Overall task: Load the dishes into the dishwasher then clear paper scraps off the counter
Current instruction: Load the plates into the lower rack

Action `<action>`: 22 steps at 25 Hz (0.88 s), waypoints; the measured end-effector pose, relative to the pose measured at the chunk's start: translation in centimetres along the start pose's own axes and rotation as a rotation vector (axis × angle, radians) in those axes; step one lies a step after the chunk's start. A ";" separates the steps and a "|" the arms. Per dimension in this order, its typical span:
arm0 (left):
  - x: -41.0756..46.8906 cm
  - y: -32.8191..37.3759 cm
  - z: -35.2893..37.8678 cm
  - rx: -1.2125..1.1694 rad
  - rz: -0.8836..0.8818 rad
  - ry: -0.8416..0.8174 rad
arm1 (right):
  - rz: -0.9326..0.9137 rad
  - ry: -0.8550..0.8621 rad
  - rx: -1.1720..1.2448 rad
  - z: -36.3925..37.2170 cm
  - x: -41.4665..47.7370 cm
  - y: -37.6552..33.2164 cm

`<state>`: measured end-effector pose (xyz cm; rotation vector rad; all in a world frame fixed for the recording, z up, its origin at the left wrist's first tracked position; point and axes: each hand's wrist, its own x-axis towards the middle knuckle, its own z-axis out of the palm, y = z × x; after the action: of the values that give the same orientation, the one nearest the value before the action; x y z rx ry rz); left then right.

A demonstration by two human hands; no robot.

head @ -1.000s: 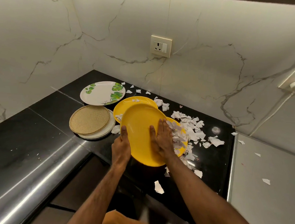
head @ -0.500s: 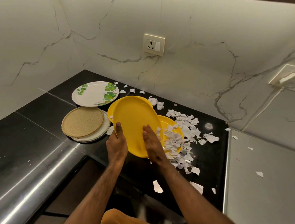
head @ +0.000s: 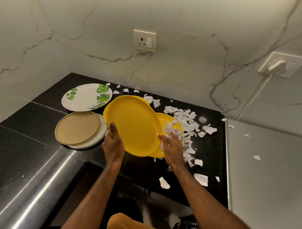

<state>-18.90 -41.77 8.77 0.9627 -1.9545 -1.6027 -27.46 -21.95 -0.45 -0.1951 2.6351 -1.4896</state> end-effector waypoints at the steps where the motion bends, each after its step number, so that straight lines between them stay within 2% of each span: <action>1: 0.0 0.0 0.1 0.000 0.007 -0.017 | 0.051 0.068 0.005 -0.1 -0.6 0.3; 4: 0.2 -0.3 0.4 -0.026 -0.013 -0.080 | 0.085 0.152 0.059 -1.1 -2.6 0.3; 6: 0.6 -0.4 0.8 -0.089 -0.080 -0.160 | 0.144 0.192 0.210 -2.6 -3.7 0.1; 10: 0.9 -0.6 2.8 -0.172 -0.143 -0.535 | 0.261 0.284 0.641 -7.3 -5.7 1.8; 13: -1.0 -0.1 5.4 -0.176 -0.192 -0.794 | 0.352 0.390 0.770 -11.0 -8.9 4.2; 18: -6.1 0.1 11.5 0.043 -0.229 -1.136 | 0.405 0.497 0.929 -17.1 -17.1 9.7; 20: -9.3 0.7 14.6 0.196 -0.207 -1.279 | 0.460 0.554 0.908 -19.3 -21.2 12.3; 22: -13.9 1.8 17.9 0.402 -0.102 -1.406 | 0.560 0.662 0.826 -21.0 -25.6 15.1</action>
<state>-22.79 -19.35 7.65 -0.1721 -3.2017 -2.2669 -6.39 7.74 -1.86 1.1506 1.8423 -2.4632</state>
